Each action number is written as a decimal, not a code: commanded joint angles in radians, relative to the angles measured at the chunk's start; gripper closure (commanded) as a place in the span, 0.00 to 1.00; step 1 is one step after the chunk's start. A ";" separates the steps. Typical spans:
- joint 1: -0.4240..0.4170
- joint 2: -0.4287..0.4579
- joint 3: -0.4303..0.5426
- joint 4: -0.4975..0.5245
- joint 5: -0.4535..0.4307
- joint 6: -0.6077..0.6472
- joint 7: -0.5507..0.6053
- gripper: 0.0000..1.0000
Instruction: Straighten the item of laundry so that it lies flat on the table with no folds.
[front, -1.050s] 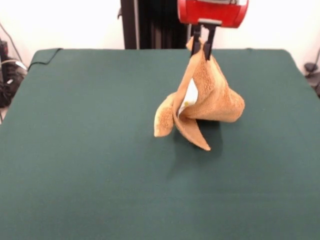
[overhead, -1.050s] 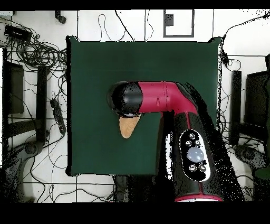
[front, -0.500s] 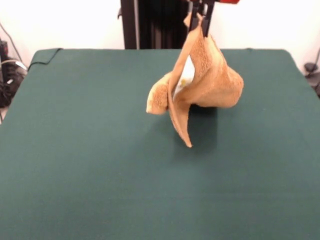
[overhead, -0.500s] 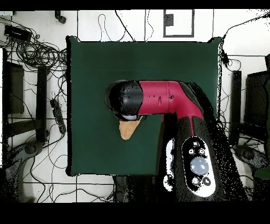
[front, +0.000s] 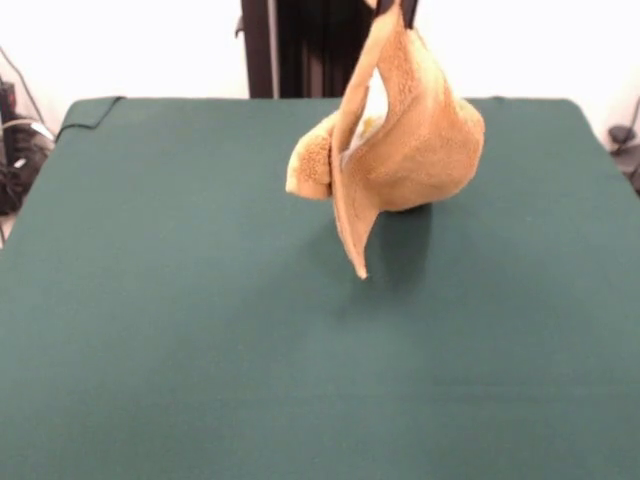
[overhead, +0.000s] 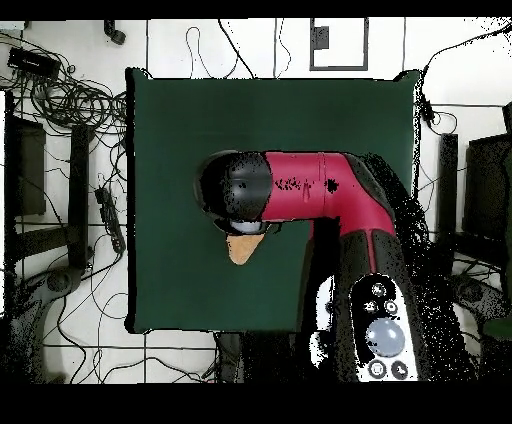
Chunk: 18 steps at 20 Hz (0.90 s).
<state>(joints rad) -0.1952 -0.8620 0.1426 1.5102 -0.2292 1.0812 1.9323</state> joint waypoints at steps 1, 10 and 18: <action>0.025 -0.016 0.105 0.094 0.034 0.131 -0.104 1.00; 0.051 -0.047 0.098 0.106 0.049 0.153 -0.058 1.00; 0.077 -0.073 0.087 0.109 0.066 0.169 -0.027 1.00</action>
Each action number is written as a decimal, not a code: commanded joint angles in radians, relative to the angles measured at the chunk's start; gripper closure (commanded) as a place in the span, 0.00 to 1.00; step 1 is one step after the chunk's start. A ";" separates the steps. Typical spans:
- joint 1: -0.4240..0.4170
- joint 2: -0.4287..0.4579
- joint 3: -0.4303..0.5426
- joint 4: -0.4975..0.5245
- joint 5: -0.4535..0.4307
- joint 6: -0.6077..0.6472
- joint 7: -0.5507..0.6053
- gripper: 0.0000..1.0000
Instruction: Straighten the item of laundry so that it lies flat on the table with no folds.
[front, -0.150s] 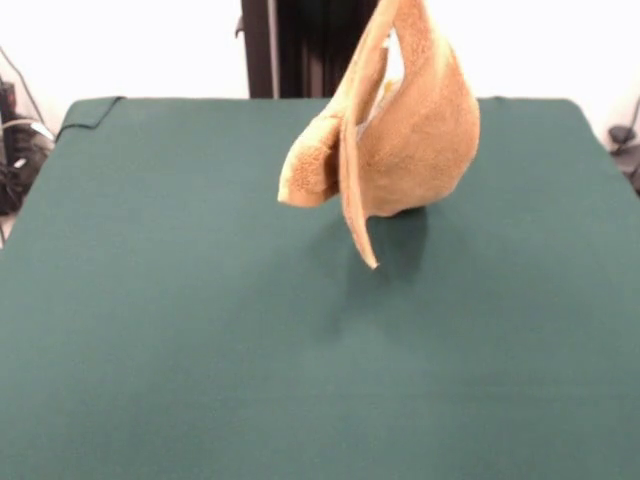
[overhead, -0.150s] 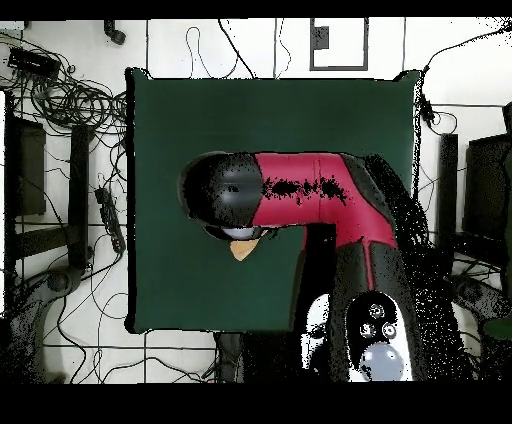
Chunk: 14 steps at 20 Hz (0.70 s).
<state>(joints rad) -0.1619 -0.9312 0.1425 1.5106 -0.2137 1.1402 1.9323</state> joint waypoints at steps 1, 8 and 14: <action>0.046 -0.004 0.085 0.110 0.052 0.107 -0.024 1.00; 0.053 -0.004 0.077 0.149 0.087 0.046 0.001 1.00; 0.054 -0.004 0.072 0.189 0.133 -0.011 0.029 1.00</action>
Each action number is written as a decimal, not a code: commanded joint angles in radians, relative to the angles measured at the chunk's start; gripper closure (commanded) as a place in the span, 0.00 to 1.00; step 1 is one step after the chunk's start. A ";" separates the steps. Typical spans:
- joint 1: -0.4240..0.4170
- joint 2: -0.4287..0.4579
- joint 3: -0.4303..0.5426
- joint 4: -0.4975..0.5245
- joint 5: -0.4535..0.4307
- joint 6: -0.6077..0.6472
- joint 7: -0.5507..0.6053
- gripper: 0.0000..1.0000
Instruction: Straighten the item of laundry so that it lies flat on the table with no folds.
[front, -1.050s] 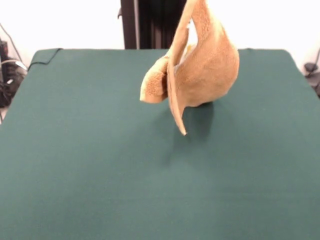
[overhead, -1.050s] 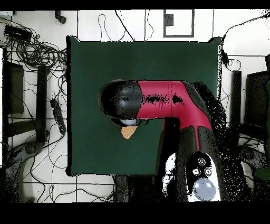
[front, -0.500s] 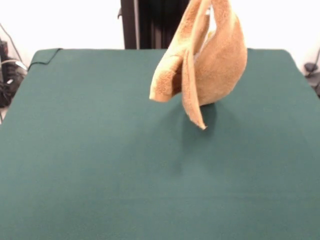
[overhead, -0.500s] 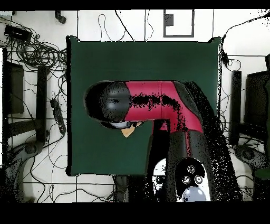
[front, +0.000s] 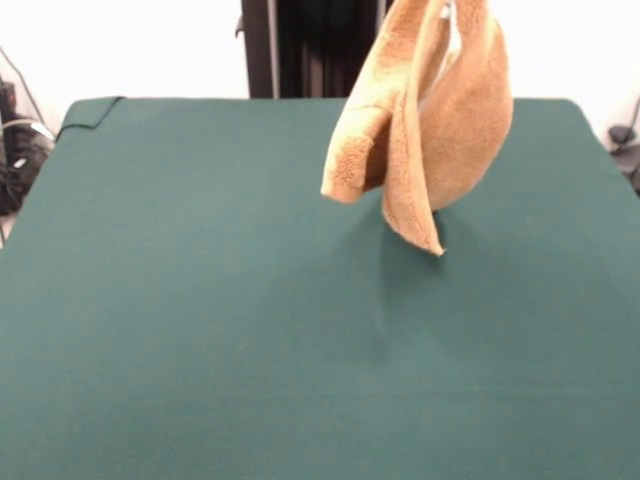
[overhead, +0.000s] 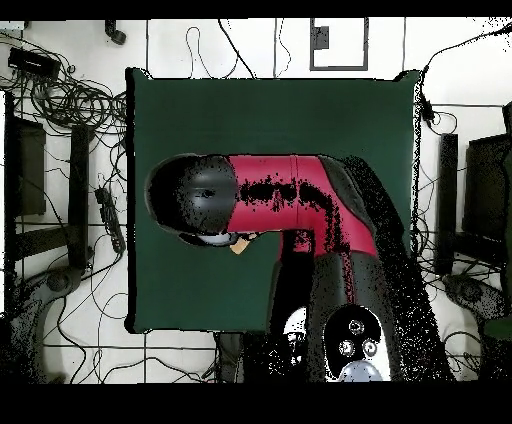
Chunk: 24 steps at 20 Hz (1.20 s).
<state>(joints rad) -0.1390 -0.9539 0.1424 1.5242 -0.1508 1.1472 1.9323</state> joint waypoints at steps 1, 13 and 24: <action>0.034 0.016 0.070 0.187 0.079 -0.033 0.035 1.00; 0.088 0.002 0.041 0.233 0.122 -0.108 0.122 1.00; 0.147 0.007 0.006 0.243 0.176 -0.145 0.206 1.00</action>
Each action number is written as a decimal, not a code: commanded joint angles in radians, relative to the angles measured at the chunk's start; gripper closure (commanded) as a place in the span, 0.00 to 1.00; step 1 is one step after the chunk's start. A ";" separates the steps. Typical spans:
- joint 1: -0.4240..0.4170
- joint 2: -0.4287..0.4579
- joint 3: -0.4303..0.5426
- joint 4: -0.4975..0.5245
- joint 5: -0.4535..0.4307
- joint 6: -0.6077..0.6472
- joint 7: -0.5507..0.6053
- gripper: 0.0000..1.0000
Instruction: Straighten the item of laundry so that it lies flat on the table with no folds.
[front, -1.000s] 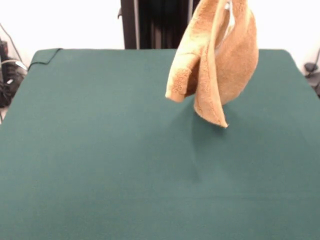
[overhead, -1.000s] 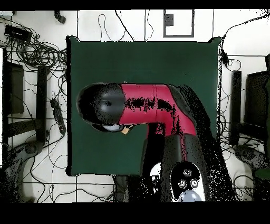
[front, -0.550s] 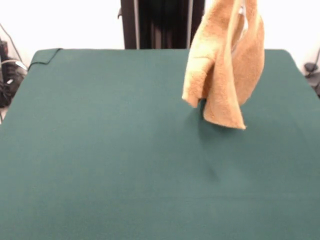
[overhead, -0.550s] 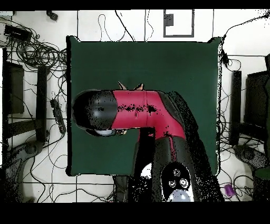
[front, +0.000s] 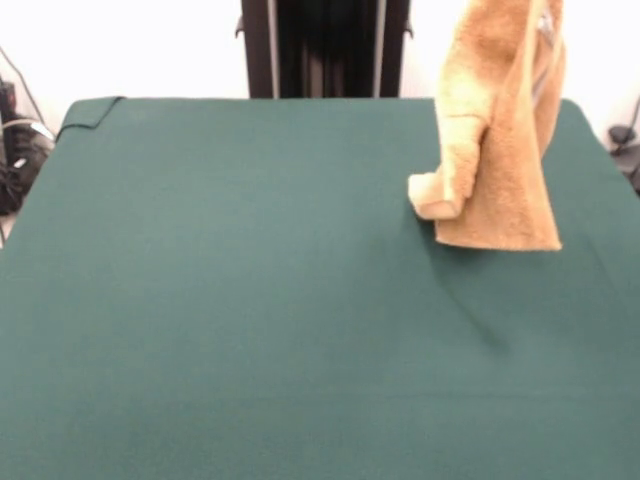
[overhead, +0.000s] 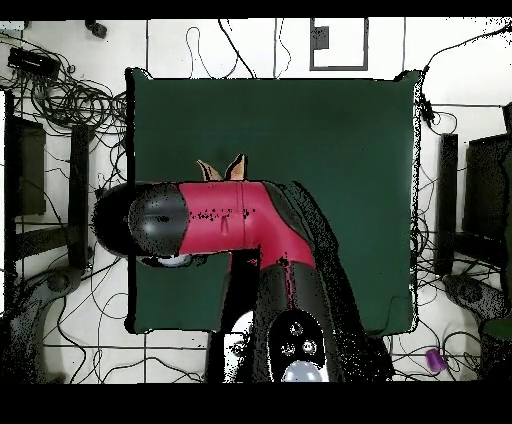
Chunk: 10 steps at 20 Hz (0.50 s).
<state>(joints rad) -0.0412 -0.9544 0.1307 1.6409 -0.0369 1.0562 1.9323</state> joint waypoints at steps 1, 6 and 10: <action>0.056 0.010 0.012 0.124 0.067 -0.054 0.209 1.00; 0.077 -0.004 -0.011 0.133 0.087 -0.051 0.220 1.00; 0.077 -0.020 -0.020 0.140 0.100 -0.033 0.209 1.00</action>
<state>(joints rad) 0.0046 -0.9580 0.1174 1.6559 0.0066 1.0404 1.9323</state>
